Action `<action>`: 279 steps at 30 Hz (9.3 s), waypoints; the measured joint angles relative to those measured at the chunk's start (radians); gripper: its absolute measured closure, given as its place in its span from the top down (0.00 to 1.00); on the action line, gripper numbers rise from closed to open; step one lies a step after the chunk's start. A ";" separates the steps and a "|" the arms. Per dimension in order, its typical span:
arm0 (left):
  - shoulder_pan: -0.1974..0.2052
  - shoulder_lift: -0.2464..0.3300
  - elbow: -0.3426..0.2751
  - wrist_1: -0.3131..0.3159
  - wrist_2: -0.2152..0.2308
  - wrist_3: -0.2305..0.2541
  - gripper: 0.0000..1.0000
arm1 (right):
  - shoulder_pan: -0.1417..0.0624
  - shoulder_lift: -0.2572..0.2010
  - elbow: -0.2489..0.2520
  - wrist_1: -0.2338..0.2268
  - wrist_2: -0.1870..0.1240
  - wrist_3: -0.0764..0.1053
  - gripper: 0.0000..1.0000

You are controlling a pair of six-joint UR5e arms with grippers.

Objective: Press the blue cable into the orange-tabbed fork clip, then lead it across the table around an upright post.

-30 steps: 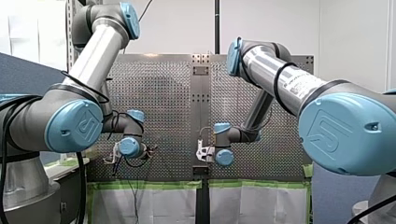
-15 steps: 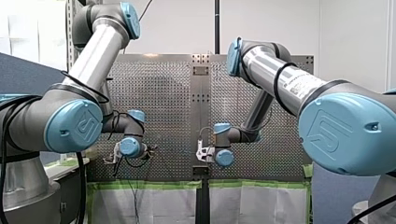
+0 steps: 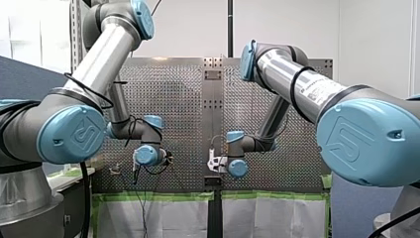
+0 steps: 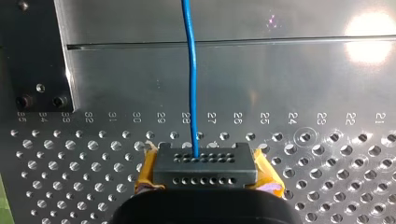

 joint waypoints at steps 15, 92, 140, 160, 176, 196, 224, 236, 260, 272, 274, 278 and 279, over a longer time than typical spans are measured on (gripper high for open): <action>-0.121 -0.005 0.058 -0.071 -0.136 -0.068 1.00 | -0.003 0.002 0.000 0.000 -0.001 0.000 0.00; -0.111 -0.136 0.326 -0.284 -0.274 0.044 1.00 | -0.015 0.006 -0.009 0.013 -0.017 0.008 0.00; -0.105 -0.224 0.462 -0.334 -0.264 0.001 1.00 | -0.027 0.041 -0.016 0.013 -0.017 0.006 0.00; -0.116 -0.225 0.462 -0.330 -0.304 0.050 0.00 | -0.032 0.043 -0.020 0.015 -0.018 0.006 0.00; -0.121 -0.224 0.461 -0.353 -0.282 0.041 0.00 | -0.033 0.043 -0.022 0.024 -0.018 0.005 0.00; -0.183 -0.085 0.461 -0.442 -0.282 0.049 0.00 | -0.028 -0.117 -0.034 0.200 0.011 -0.034 0.00; -0.243 0.187 0.460 -0.488 -0.338 -0.046 0.00 | -0.034 -0.382 -0.034 0.336 0.007 -0.054 0.00; -0.241 0.226 0.479 -0.478 -0.337 -0.050 0.00 | -0.026 -0.499 -0.034 0.337 0.010 -0.053 0.00; -0.252 0.253 0.651 -0.597 -0.339 -0.067 0.00 | -0.035 -0.675 -0.053 0.375 0.049 -0.054 0.00; -0.281 0.253 0.766 -0.690 -0.330 -0.043 0.00 | -0.070 -0.679 -0.054 0.397 0.093 -0.055 0.00; -0.288 0.253 0.785 -0.702 -0.330 -0.040 0.00 | -0.077 -0.680 -0.054 0.401 0.095 -0.055 0.00; -0.300 0.252 0.820 -0.726 -0.329 -0.032 0.00 | -0.090 -0.683 -0.054 0.405 0.095 -0.055 0.00; -0.302 0.253 0.831 -0.731 -0.328 -0.031 0.00 | -0.094 -0.685 -0.054 0.406 0.095 -0.055 0.00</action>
